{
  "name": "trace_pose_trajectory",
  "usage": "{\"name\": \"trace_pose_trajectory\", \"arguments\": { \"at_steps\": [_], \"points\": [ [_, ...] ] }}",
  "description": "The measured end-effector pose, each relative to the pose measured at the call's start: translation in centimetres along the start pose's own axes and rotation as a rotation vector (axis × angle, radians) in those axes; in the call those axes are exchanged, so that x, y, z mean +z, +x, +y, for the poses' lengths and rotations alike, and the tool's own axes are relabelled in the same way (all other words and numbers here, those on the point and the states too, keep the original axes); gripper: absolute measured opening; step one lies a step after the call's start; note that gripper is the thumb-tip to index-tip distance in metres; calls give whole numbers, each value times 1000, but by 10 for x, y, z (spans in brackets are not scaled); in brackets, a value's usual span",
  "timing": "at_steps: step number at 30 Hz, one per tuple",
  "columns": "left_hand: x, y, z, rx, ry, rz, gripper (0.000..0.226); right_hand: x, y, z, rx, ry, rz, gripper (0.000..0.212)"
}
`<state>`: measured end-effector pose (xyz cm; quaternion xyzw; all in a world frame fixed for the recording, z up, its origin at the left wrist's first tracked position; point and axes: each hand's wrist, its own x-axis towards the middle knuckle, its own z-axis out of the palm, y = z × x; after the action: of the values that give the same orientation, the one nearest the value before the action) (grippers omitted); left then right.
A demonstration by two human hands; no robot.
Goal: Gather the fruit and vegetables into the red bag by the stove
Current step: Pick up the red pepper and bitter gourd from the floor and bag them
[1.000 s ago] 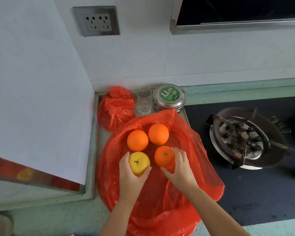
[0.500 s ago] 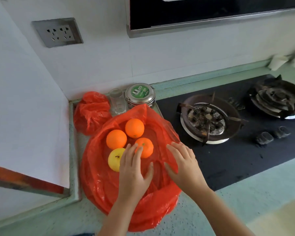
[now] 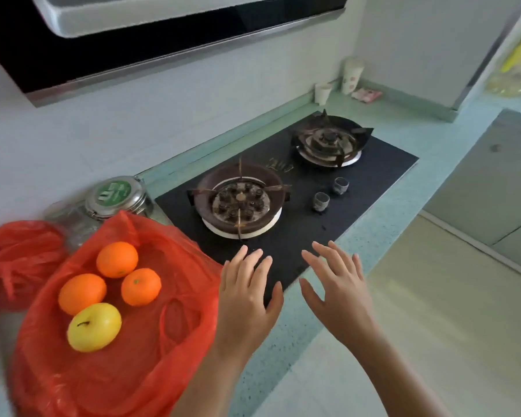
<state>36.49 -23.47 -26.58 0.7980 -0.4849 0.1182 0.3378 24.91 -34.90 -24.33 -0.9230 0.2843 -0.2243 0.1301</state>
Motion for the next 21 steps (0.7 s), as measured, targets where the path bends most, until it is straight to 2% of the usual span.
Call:
{"name": "trace_pose_trajectory", "arguments": {
  "at_steps": [5, 12, 21],
  "points": [
    [41, 18, 87, 69, -45, -33, 39, -59, -32, 77, 110, -37, 124, 39],
    [114, 39, 237, 317, -151, -114, 39, -160, -99, 192, 310, -185, 308, 39],
    [185, 22, 394, 556, -325, -278, 40, -237, -202, 286, 617, -300, 465, 38]
  ]
}}
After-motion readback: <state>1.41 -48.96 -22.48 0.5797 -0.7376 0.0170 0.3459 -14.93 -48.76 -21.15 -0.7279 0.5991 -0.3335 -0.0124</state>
